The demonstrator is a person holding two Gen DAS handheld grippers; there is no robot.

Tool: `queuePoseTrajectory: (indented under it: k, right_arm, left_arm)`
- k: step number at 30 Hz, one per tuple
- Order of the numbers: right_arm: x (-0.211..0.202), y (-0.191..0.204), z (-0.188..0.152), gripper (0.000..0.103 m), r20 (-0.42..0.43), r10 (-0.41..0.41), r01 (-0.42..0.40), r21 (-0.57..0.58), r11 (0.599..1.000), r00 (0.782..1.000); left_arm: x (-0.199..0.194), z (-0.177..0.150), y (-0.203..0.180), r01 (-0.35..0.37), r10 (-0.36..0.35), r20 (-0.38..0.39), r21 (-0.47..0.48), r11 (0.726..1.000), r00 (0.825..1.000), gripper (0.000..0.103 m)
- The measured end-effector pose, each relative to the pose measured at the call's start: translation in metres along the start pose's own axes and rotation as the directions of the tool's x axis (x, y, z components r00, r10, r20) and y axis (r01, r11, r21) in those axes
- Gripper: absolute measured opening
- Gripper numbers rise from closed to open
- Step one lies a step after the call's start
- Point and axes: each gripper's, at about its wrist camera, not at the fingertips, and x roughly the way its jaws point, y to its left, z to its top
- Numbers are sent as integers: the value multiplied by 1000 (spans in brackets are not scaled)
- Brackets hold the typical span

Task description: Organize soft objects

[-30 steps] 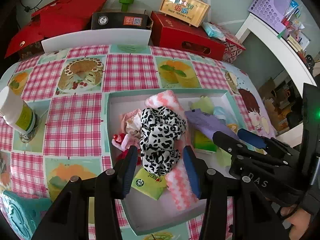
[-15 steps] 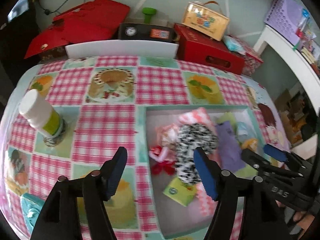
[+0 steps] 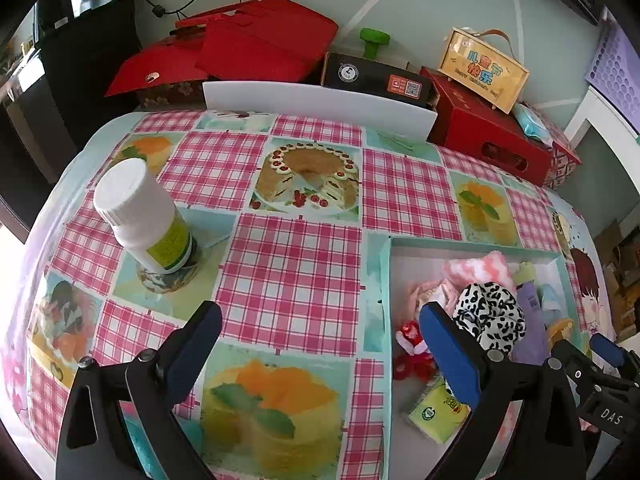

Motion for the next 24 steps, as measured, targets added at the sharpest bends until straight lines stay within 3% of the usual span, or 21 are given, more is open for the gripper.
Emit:
queuePoseTrajectory:
  k: [15,24]
  right_arm:
    - [-18,16,-11,103,40,-6,8,-45,999,999]
    - [-25,30,-47,103,20,-3,5,-94,996,1000]
  left_arm:
    - [-25,-4,3,65,-65,37,-3,998,997,99]
    - [-40,-52,18,15,-16,39,40,999,999,99]
